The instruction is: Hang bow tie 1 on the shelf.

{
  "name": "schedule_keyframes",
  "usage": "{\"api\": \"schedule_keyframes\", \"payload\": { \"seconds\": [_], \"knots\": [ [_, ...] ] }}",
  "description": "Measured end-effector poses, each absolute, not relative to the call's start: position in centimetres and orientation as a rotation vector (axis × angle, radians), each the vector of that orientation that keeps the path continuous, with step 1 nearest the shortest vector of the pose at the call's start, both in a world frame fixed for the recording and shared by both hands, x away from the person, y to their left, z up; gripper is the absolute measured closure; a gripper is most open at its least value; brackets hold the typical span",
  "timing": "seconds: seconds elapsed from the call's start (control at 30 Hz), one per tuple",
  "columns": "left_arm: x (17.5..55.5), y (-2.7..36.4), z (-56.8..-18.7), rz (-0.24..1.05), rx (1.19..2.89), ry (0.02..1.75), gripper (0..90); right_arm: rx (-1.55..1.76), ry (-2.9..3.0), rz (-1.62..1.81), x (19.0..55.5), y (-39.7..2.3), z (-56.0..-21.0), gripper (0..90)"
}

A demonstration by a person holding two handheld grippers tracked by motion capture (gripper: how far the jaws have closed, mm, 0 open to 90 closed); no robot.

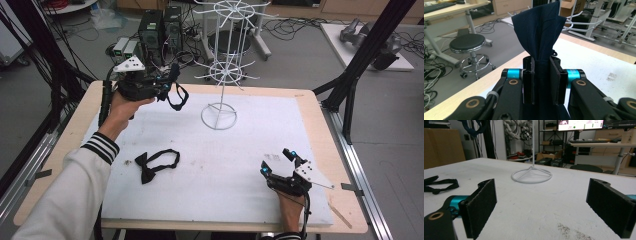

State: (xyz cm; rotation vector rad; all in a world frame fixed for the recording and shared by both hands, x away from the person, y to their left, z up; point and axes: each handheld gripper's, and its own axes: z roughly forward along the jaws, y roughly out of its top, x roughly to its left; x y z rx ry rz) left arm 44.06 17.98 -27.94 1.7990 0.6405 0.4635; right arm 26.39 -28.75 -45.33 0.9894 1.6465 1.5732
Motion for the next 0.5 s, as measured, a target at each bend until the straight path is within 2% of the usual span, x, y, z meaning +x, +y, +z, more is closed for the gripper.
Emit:
{"api": "schedule_keyframes", "payload": {
  "seconds": [0.5],
  "knots": [
    [45.5,16.0,-27.2,0.461,1.789,0.629,75.2,0.990,1.650,1.572,26.4,-28.7,-45.3,8.8]
  ]
}}
